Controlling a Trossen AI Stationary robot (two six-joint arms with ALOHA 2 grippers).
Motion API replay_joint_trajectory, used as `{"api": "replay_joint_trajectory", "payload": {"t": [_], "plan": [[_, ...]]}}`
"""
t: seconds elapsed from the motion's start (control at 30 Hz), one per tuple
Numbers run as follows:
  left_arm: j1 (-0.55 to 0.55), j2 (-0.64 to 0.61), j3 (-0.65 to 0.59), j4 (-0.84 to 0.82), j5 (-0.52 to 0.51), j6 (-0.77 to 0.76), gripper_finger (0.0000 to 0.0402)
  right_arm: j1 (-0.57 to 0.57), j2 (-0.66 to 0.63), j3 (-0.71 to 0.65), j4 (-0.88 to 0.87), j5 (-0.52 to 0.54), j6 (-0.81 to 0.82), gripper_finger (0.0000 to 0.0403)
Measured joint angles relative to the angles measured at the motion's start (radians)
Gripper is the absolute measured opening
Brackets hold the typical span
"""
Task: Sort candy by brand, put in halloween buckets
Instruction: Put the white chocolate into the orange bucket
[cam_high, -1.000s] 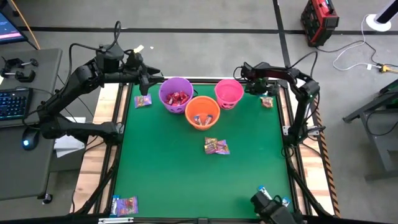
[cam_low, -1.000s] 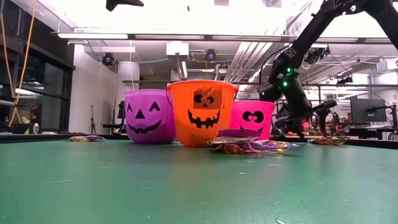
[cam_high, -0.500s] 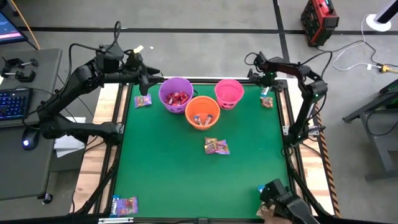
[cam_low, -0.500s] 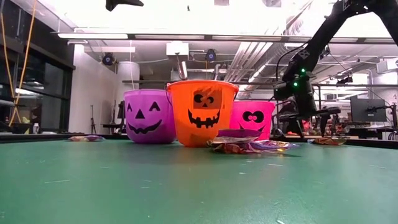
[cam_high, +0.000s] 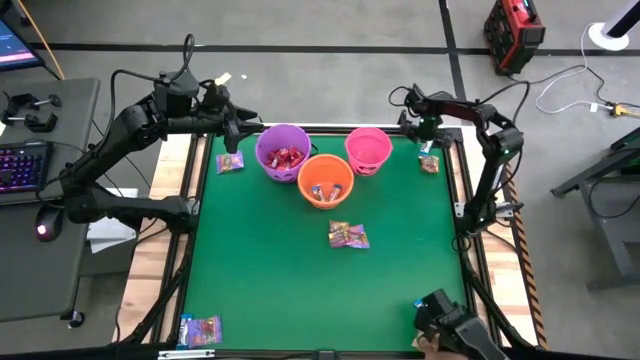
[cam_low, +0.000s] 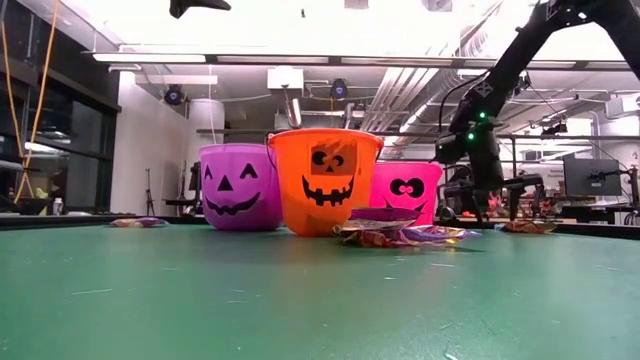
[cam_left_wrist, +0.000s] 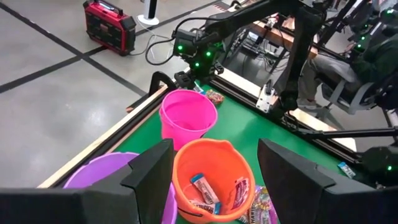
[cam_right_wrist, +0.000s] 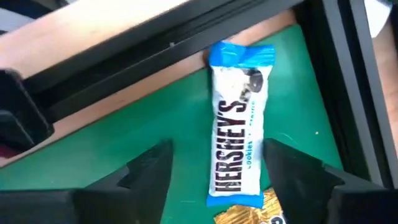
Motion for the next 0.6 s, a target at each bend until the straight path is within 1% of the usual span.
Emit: {"api": "replay_joint_trajectory", "payload": {"t": [0.17, 0.3, 0.47, 0.53, 0.6], "plan": [[0.0, 0.0, 0.0, 0.0, 0.0, -0.007, 0.022, 0.033, 0.022, 0.005, -0.001, 0.058, -0.017, 0.0178], [0.0, 0.0, 0.0, 0.0, 0.0, -0.008, 0.022, 0.048, 0.026, 0.001, -0.001, 0.057, -0.044, 0.0107], [0.0, 0.0, 0.0, 0.0, 0.0, -0.008, 0.022, 0.082, 0.025, -0.008, -0.012, 0.025, -0.057, 0.0021], [0.0, 0.0, 0.0, 0.0, 0.0, -0.007, 0.022, 0.107, 0.016, -0.009, -0.016, 0.028, -0.078, 0.0007], [0.0, 0.0, 0.0, -0.006, 0.0, -0.007, 0.022, 0.13, 0.005, -0.011, -0.019, 0.049, -0.097, 0.0006]]}}
